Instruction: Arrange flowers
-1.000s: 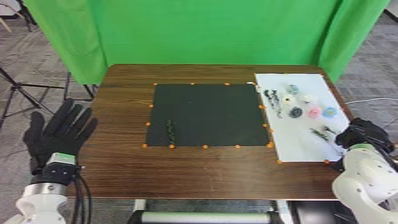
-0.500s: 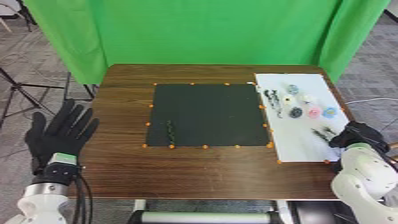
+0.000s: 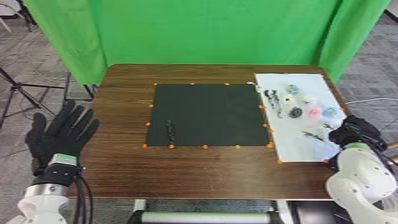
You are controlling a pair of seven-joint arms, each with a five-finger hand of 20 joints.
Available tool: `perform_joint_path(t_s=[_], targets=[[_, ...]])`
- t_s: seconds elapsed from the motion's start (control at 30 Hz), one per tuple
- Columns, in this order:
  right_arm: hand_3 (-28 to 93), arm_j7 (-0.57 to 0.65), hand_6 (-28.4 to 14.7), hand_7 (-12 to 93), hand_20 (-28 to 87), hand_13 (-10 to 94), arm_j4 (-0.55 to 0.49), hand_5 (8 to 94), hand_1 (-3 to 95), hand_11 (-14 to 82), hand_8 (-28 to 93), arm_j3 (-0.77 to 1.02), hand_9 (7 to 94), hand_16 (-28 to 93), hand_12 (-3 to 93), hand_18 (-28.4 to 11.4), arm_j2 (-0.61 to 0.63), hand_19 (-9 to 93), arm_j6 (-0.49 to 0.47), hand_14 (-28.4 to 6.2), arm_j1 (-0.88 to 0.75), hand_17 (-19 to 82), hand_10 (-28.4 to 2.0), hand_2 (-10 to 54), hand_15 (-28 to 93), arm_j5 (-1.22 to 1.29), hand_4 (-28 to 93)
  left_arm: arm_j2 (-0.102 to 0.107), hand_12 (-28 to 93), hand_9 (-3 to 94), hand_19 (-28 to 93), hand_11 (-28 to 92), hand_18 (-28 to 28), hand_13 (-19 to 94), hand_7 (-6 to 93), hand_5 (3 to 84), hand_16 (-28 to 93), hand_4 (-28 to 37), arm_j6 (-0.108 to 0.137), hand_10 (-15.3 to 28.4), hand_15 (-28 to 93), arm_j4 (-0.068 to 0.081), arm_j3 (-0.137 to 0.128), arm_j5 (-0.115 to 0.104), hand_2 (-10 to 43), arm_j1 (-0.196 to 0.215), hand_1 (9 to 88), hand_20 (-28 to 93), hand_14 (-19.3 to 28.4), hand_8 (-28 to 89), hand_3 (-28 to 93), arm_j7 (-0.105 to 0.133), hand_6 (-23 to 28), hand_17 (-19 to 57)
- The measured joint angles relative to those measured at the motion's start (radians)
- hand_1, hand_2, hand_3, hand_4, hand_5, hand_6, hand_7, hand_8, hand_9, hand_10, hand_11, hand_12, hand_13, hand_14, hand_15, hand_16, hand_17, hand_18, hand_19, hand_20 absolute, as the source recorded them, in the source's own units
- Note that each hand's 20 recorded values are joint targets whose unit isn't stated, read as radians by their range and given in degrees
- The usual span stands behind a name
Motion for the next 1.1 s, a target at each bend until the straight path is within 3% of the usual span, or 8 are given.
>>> perform_joint_path(t_s=[0.3,0.57,0.8,1.1], targets=[[75,0.001,-2.0,42,44,85,-0.151,76.5,49.3,33.8,23,-0.027,88.2,38,38.3,-21.4,0.010,93,0.036,-6.9,0.019,55,-10.9,-9.5,57,0.030,-19,0.000,10,31.0,33,18,14.0,21,15.0,36.1,-7,-28.3,0.000,13.4,34,0.000,0.004,0.000,11.1,0.000,22.9,9,14.1,-10,70,-0.003,6.9,-5.0],[75,-0.023,-2.4,45,46,85,-0.184,75.3,48.7,36.3,22,-0.154,87.3,38,38.4,-21.6,-0.014,93,0.064,-6.7,0.087,55,-11.3,-9.5,59,-0.005,-18,-0.002,10,31.1,33,18,14.0,21,15.1,36.1,-8,-28.3,0.001,13.4,34,-0.002,0.003,0.001,11.1,0.003,22.8,9,14.1,-10,70,-0.008,6.8,-5.0],[75,-0.070,-2.7,46,46,84,-0.111,74.3,48.8,38.0,21,-0.352,86.1,39,38.5,-21.8,-0.109,93,0.029,-6.7,0.262,54,-11.5,-9.4,59,0.004,-18,0.000,11,31.0,33,18,14.0,21,15.0,36.0,-8,-28.3,0.002,13.3,34,-0.002,0.004,0.001,11.1,0.004,22.8,9,14.1,-10,70,-0.008,6.8,-5.0],[75,-0.099,-2.7,46,46,83,0.054,74.1,48.7,38.9,21,-0.514,85.6,39,39.1,-22.2,-0.248,93,-0.047,-7.0,0.429,54,-11.4,-9.4,60,0.083,-18,0.004,11,31.1,33,18,14.0,21,15.1,36.1,-7,-28.3,0.005,13.4,35,0.000,0.029,0.000,11.2,-0.010,23.0,9,14.2,-10,70,-0.020,6.8,-5.0]])
